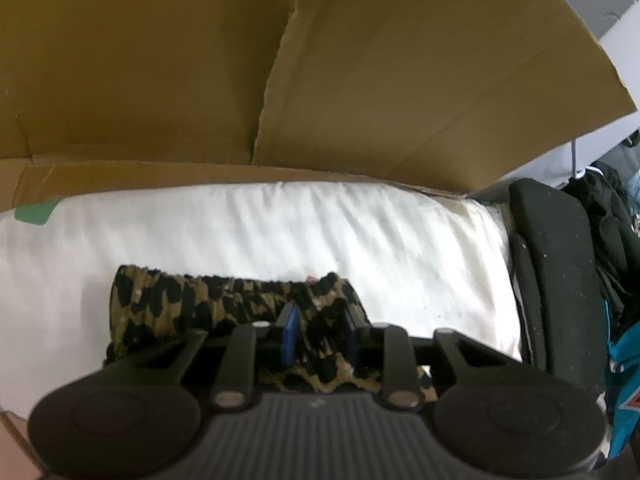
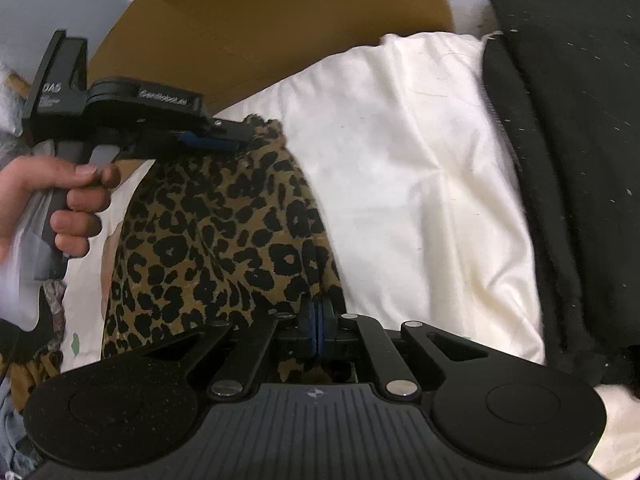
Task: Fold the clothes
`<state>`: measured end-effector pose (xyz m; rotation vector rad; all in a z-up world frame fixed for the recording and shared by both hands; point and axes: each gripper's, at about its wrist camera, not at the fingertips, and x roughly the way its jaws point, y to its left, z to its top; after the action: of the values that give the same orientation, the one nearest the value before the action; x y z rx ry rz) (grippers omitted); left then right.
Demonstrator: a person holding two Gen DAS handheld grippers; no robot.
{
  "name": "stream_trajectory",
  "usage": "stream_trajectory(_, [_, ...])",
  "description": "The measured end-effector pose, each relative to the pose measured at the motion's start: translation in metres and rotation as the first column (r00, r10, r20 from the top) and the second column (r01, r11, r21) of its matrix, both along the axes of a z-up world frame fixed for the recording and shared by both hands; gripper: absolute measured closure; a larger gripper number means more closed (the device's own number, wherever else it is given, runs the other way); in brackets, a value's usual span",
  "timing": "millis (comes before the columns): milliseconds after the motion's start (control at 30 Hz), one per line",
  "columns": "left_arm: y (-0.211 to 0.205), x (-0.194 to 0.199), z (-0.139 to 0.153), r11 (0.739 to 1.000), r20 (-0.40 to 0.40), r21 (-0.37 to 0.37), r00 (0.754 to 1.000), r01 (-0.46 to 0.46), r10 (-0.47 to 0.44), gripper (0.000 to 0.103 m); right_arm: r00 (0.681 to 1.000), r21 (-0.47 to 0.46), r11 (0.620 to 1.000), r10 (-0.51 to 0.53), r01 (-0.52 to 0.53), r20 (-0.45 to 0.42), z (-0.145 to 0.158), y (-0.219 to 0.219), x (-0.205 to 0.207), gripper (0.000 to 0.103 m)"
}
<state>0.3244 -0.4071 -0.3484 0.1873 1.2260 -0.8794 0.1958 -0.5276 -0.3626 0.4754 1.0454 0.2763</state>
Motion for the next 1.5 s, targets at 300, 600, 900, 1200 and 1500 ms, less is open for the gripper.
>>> stream_trajectory(300, [0.035,-0.013,0.039,0.994,0.060,-0.018,0.992,0.109,-0.108,0.078,1.000,0.030,0.999,-0.012,0.012,0.007,0.008,-0.006,-0.008,0.103])
stream_trajectory(600, [0.050,-0.036,0.016,0.977,0.060,0.056,0.976,0.207,-0.210,0.081,1.000,0.028,1.000,-0.011,0.011,0.008,0.011,-0.010,-0.004,0.103])
stream_trajectory(900, [0.048,-0.025,-0.015,0.983,0.031,0.099,0.987,0.154,-0.157,0.100,0.997,0.072,0.995,-0.070,0.073,-0.038,-0.002,-0.019,-0.001,0.103])
stream_trajectory(1200, [0.081,-0.040,0.020,0.990,0.060,0.070,0.990,0.124,-0.129,0.096,0.996,0.056,0.995,-0.083,0.084,-0.012,0.014,-0.030,-0.014,0.101])
stream_trajectory(1500, [0.130,-0.050,0.036,0.992,0.101,0.091,0.990,0.086,-0.095,0.083,0.999,0.009,1.000,0.010,-0.010,-0.046,0.016,-0.007,-0.026,0.073])
